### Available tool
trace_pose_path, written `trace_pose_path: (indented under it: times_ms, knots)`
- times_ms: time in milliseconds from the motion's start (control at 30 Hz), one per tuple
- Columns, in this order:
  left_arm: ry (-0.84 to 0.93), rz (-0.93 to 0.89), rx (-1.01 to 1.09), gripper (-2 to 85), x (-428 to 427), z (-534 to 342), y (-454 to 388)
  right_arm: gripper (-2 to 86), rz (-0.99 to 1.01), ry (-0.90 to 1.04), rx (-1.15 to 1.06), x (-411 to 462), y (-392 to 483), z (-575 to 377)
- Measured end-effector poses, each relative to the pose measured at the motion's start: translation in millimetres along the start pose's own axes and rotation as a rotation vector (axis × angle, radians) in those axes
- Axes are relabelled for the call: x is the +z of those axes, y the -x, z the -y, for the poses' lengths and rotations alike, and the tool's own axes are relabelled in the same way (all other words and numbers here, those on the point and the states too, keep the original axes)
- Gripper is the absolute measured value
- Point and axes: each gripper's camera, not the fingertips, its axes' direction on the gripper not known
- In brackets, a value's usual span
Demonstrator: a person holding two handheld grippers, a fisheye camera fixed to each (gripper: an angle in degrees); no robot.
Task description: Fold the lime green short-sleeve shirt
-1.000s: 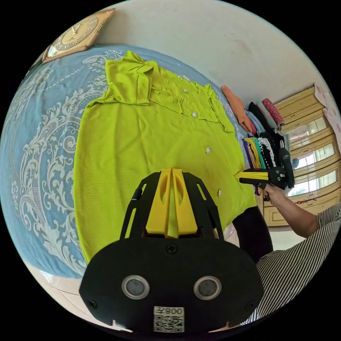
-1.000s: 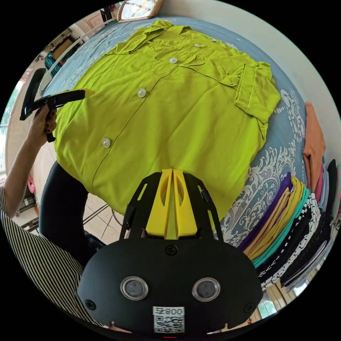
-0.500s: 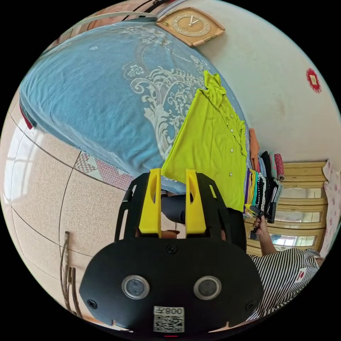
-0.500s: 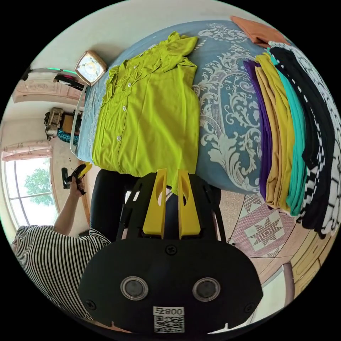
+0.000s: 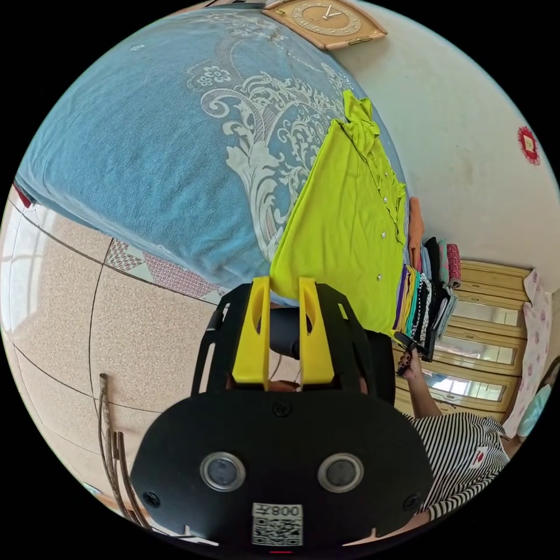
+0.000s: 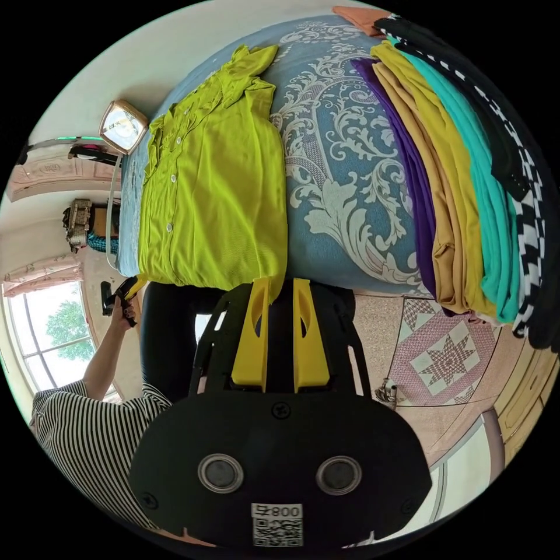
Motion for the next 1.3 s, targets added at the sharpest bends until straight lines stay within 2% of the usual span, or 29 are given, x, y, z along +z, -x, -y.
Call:
trace_pose_path:
  times_ms: [300, 433, 767, 1300]
  knots:
    - [-0.035, -0.129, -0.006, 2.0, -3, -35, 43, 3.4, 0.069, 0.003, 0.026, 41, -81, -45]
    - [-0.069, -0.190, 0.037, 1.5, -14, -48, 48, 1.3, 0.170, -0.009, -0.004, 52, -109, -67]
    - [-0.180, -0.308, 0.179, 1.2, -57, -99, 58, 0.3, 0.390, -0.153, -0.134, 23, -159, -137]
    - [-0.231, -0.384, 0.156, 1.1, -81, -209, 123, 0.2, 0.437, -0.183, -0.184, 47, -236, -249]
